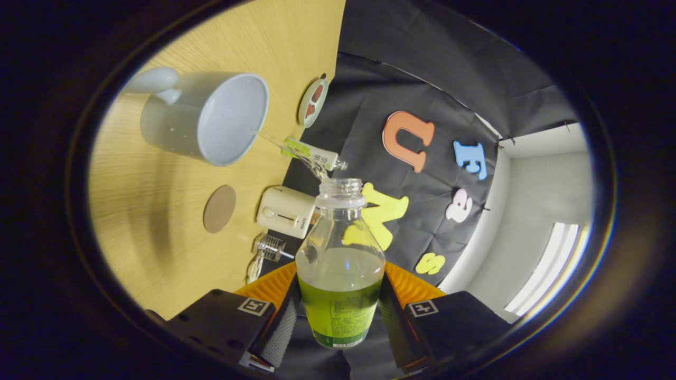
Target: Take the bottle from table, then pour the juice into the cup, finally place the bottle on the coaster
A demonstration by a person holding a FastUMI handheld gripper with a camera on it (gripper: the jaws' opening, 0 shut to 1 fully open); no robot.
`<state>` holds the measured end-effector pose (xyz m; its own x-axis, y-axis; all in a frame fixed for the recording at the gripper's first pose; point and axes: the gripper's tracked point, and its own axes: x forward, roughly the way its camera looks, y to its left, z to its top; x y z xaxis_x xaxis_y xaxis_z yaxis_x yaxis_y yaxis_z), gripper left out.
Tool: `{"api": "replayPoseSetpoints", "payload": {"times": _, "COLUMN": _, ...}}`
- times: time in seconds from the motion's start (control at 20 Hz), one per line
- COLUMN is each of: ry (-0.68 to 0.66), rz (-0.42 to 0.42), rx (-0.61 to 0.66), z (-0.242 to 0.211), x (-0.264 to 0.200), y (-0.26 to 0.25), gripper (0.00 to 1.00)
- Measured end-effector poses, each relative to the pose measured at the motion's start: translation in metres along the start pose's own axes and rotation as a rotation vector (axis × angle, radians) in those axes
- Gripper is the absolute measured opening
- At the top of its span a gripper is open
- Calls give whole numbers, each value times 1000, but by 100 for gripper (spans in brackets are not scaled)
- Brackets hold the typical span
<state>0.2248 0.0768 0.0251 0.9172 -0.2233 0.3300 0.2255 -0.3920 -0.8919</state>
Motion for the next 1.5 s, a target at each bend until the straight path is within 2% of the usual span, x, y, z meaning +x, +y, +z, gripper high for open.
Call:
{"api": "replayPoseSetpoints", "payload": {"times": 0.6, "ry": 17, "rz": -63, "rx": -99, "z": -14, "x": 2, "y": -26, "gripper": 80}}
{"api": "replayPoseSetpoints", "payload": {"times": 1.5, "ry": -17, "rz": -133, "rx": -186, "z": -3, "x": 2, "y": -44, "gripper": 80}}
